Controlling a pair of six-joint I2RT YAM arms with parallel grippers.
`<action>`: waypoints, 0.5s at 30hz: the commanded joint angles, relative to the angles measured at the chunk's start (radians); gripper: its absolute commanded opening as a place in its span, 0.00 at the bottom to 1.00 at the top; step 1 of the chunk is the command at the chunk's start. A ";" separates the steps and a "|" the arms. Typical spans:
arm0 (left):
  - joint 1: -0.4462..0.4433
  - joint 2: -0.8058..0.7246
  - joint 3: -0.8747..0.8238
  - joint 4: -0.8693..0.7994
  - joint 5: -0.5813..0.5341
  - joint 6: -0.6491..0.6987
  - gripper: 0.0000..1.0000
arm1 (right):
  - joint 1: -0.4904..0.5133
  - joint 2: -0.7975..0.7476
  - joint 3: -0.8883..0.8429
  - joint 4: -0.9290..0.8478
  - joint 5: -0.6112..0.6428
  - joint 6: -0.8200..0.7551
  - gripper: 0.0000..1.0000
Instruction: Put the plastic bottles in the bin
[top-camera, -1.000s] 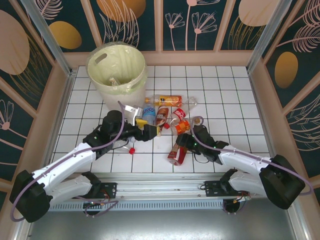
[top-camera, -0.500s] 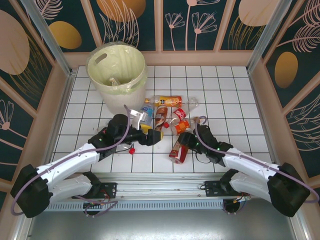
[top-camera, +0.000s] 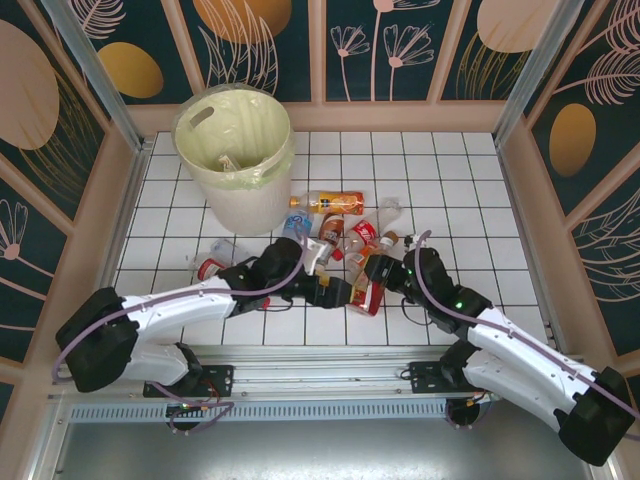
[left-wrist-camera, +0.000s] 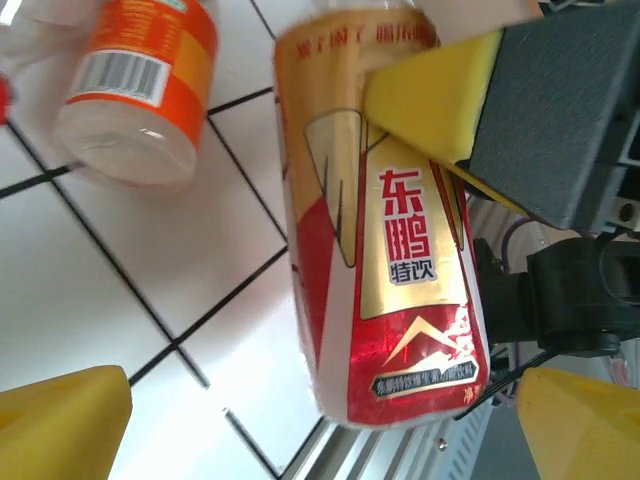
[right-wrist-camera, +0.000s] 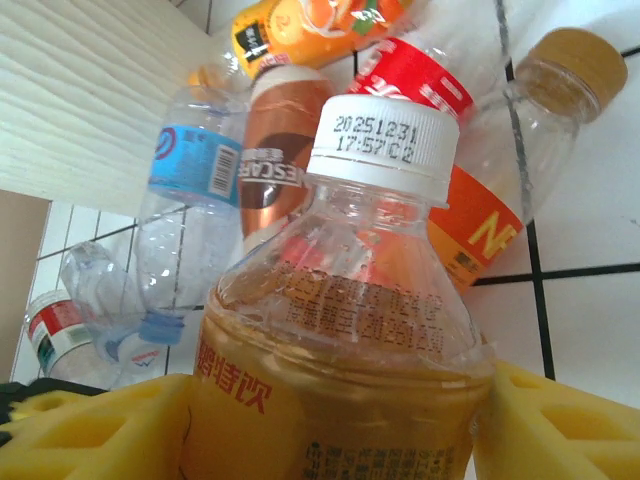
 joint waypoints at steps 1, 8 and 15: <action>-0.048 0.058 0.074 0.039 -0.044 -0.032 0.99 | 0.007 -0.007 0.043 -0.028 0.027 -0.040 0.67; -0.108 0.188 0.176 0.013 -0.096 -0.044 0.98 | 0.008 -0.013 0.058 -0.042 0.034 -0.053 0.67; -0.130 0.240 0.213 0.000 -0.111 -0.047 0.80 | 0.007 -0.039 0.051 -0.059 0.040 -0.051 0.67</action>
